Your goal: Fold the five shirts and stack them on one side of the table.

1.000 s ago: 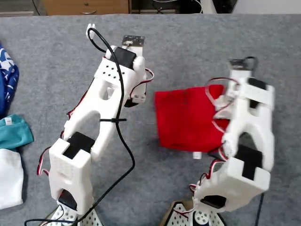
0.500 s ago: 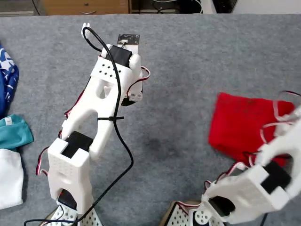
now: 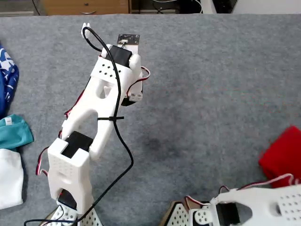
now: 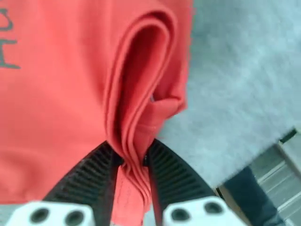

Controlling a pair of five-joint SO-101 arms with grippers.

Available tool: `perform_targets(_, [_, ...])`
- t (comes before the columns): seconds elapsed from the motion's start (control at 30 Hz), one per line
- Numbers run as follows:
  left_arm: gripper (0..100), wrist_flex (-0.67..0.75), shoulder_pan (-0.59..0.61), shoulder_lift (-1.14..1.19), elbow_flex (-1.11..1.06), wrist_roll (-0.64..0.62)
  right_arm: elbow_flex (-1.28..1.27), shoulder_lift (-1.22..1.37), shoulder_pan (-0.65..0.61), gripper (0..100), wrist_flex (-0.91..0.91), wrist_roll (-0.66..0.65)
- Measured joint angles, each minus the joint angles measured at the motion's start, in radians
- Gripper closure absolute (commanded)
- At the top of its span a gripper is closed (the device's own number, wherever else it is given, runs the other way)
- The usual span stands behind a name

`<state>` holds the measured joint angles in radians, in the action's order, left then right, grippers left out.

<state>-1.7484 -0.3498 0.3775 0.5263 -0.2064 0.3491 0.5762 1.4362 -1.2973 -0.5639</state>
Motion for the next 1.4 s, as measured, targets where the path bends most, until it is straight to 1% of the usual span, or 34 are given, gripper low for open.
perform_targets(0.13, [98,0.000,0.000,0.000,0.000,0.000,0.176,0.114,0.074,99.4,-0.078,-0.015])
perform_targets(0.23, [98,0.000,0.000,0.000,0.000,0.000,0.304,0.196,0.106,99.4,-0.143,-0.015])
perform_targets(0.43, [98,0.000,0.000,0.000,0.000,0.000,0.523,0.350,0.146,99.3,-0.249,-0.015])
perform_targets(0.57, [98,0.000,0.000,0.000,0.000,0.000,0.654,0.430,0.149,98.7,-0.315,-0.034])
perform_targets(0.63, [98,0.000,0.000,0.000,0.000,0.000,0.718,0.459,0.149,94.3,-0.354,-0.054])
perform_targets(0.8, [98,0.000,0.000,0.000,0.000,0.000,0.858,0.497,0.150,71.6,-0.454,-0.080])
perform_targets(0.87, [98,0.000,0.000,0.000,0.000,0.000,0.890,0.497,0.152,66.3,-0.465,-0.100])
perform_targets(0.9, [98,0.000,0.000,0.000,0.000,0.000,0.901,0.497,0.152,65.5,-0.466,-0.106])
perform_targets(1.23, [98,0.000,0.000,0.000,0.000,0.000,0.907,0.479,0.152,66.2,-0.471,-0.107])
perform_targets(1.3, [98,0.000,0.000,0.000,0.000,0.000,0.898,0.434,0.152,70.5,-0.471,-0.107])
perform_targets(1.33, [98,0.000,0.000,0.000,0.000,0.000,0.876,0.400,0.152,74.4,-0.471,-0.107])
perform_targets(1.4, [98,0.000,0.000,0.000,0.000,0.000,0.802,0.327,0.138,85.2,-0.471,-0.107])
